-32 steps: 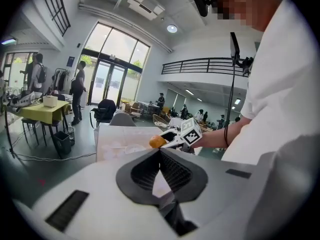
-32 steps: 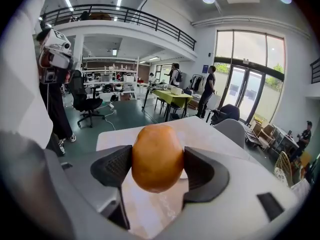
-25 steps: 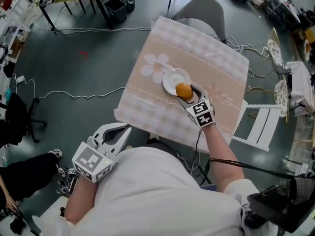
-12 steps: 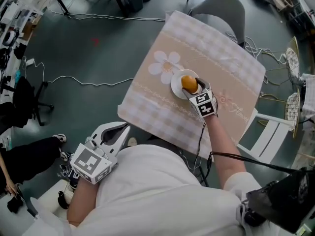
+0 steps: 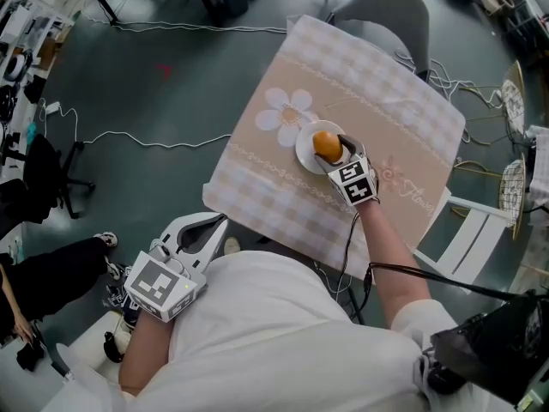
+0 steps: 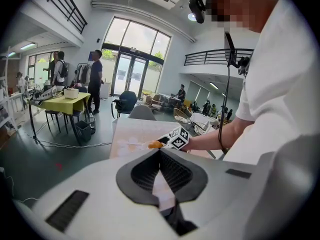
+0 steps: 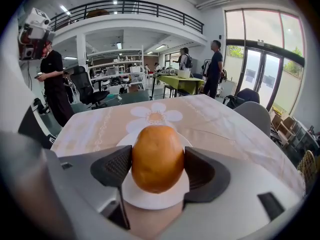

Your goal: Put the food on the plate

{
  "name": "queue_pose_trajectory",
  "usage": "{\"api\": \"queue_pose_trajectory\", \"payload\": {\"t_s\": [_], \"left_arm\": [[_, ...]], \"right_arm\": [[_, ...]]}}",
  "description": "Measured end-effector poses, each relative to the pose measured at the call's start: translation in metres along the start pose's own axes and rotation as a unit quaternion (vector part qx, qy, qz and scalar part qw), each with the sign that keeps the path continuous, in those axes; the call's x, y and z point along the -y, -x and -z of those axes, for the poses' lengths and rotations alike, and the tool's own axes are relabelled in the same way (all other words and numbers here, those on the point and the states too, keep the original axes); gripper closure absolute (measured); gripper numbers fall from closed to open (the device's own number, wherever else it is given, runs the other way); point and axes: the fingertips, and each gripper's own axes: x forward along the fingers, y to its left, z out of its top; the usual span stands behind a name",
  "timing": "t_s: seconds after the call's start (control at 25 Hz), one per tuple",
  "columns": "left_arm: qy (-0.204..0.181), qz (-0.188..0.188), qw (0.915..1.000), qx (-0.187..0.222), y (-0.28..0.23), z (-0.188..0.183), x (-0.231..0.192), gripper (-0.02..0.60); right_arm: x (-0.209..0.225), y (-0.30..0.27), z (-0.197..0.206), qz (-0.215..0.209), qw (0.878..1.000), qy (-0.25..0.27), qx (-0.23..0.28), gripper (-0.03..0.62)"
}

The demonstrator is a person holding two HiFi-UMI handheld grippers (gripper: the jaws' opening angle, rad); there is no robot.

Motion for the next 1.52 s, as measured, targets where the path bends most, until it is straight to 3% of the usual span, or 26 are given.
{"api": "queue_pose_trajectory", "payload": {"t_s": [1.12,1.52], "left_arm": [[-0.002,0.008,0.9998,0.018,0.019,0.005,0.0,0.572],[-0.017,0.035,0.9986,0.035,0.047,0.017,0.009,0.572]], "right_arm": [[-0.003,0.014,-0.012,0.021,1.0,0.01,-0.012,0.255],[-0.023,0.057,-0.021,0.067,0.998,0.005,0.008,0.255]]}}
